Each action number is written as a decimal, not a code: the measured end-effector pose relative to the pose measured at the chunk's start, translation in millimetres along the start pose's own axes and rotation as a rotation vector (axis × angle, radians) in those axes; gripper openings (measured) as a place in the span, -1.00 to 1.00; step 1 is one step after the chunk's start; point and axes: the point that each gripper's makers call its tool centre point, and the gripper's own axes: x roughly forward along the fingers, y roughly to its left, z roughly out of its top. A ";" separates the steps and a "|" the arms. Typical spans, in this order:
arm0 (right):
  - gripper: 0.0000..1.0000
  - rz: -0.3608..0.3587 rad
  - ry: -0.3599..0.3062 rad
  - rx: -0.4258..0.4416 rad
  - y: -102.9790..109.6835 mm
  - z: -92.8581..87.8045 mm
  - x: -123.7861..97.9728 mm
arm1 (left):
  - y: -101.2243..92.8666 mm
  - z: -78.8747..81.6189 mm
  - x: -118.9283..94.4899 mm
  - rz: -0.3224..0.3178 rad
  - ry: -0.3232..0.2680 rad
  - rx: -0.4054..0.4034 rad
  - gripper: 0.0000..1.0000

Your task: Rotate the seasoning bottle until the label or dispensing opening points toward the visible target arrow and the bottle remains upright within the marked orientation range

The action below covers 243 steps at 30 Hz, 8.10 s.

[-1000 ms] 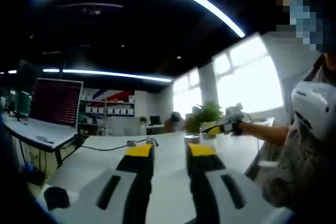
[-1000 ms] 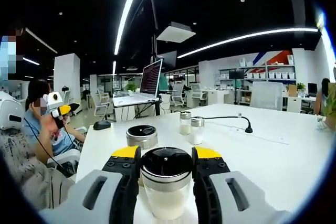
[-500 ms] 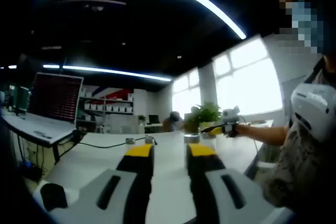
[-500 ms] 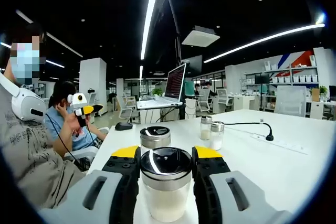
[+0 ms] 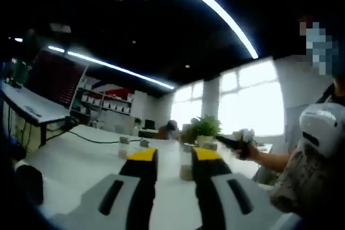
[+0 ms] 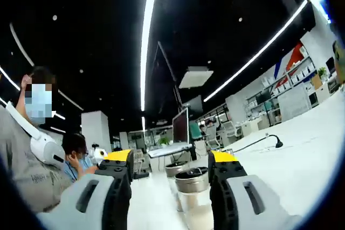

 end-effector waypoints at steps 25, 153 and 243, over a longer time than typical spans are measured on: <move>-0.59 -0.314 -0.155 -0.124 50.8 7.0 -62.1 | 51.2 9.8 167.9 -0.021 0.059 0.199 -0.59; -0.88 -0.345 -0.299 -0.222 135.7 64.4 -103.5 | 16.3 -92.3 159.3 -0.043 0.311 0.242 -0.35; -0.95 -0.336 -0.281 -0.200 142.0 53.4 -84.1 | 14.6 -91.0 153.4 -0.294 0.310 0.086 -0.35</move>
